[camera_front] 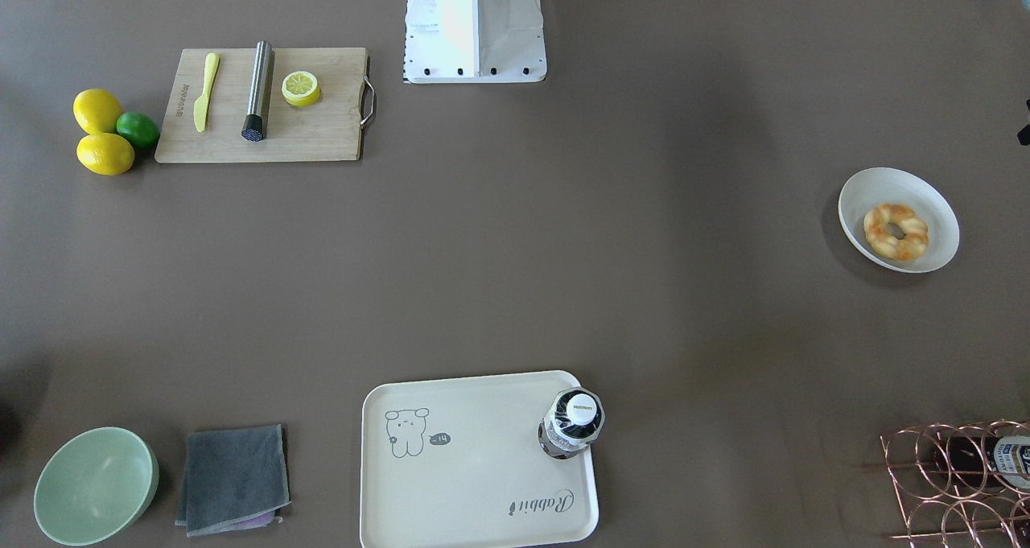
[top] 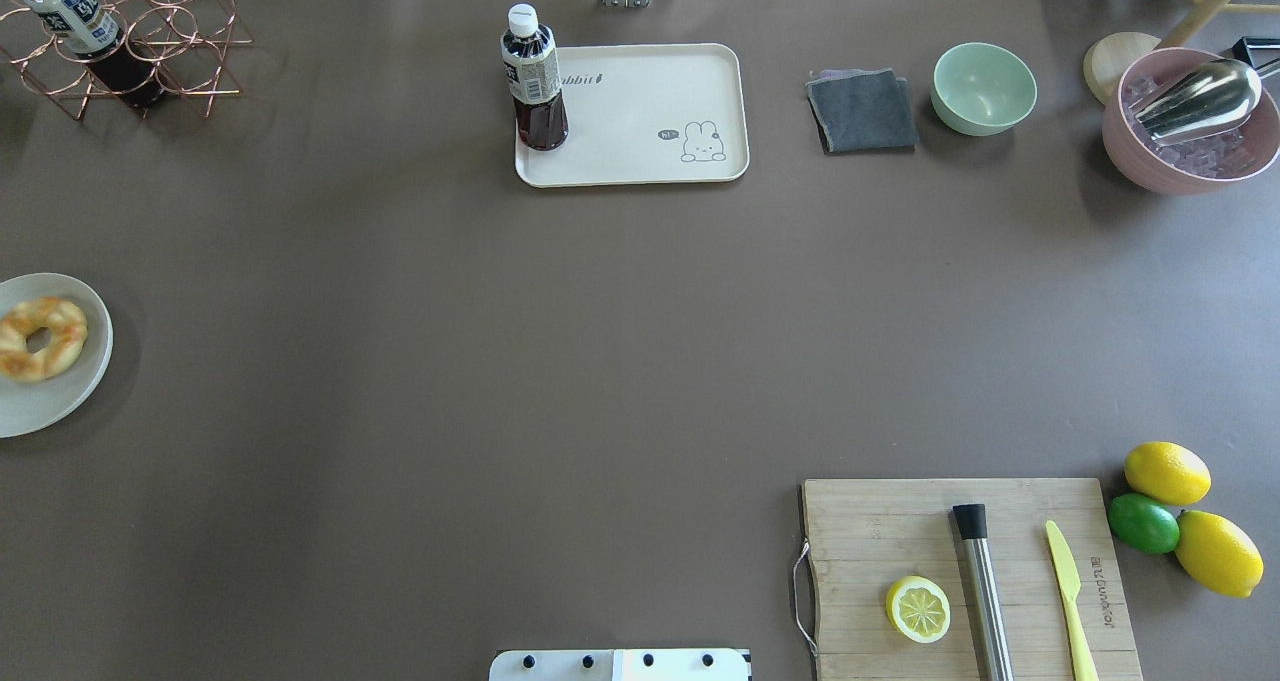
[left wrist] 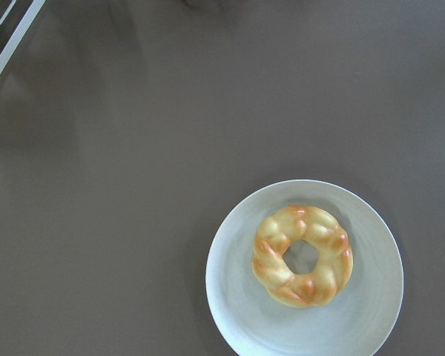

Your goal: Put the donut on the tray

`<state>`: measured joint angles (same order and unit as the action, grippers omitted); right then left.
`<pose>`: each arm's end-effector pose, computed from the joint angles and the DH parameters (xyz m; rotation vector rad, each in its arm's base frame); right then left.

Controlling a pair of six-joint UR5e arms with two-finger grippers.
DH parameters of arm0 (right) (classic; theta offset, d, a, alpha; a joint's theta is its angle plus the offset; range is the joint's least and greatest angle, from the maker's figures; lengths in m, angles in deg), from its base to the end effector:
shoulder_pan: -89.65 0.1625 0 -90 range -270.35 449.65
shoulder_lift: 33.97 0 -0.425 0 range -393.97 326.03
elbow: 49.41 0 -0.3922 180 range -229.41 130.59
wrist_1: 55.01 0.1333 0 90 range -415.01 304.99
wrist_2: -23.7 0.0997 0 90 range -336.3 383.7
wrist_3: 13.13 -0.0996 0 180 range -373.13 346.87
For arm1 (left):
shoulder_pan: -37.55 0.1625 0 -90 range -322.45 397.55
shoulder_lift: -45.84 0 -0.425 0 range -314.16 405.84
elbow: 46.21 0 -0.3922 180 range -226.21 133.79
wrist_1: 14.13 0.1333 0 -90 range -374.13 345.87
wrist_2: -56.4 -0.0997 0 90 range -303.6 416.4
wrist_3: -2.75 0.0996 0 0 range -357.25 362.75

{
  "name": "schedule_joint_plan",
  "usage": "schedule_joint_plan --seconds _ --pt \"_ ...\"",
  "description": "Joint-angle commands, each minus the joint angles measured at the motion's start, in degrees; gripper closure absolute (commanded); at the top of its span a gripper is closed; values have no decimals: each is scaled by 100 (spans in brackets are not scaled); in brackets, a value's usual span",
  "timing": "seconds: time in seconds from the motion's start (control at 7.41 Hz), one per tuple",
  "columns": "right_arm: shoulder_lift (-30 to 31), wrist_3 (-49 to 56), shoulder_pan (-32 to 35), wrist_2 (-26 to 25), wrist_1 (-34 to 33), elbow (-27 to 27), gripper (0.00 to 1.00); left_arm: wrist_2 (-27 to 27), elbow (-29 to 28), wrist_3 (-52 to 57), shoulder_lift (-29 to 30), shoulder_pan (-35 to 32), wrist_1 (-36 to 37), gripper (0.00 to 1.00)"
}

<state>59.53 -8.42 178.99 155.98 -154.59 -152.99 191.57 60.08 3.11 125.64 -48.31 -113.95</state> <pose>0.0610 -0.4613 0.5909 0.0344 -0.7374 -0.0927 -0.0315 -0.4333 0.5794 0.2374 0.7922 0.1835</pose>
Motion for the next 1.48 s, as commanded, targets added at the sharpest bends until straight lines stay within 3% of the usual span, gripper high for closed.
schedule_joint_plan --seconds 0.0,0.94,1.35 --pt "10 -6 -5 17 0 5 0 0 -38 8 18 9 -11 2" --pt "28 -23 4 175 -9 -4 0 -9 -99 8 -52 26 -204 3" --pt "19 -23 4 176 0 -22 0 9 -941 -10 35 96 -817 3"
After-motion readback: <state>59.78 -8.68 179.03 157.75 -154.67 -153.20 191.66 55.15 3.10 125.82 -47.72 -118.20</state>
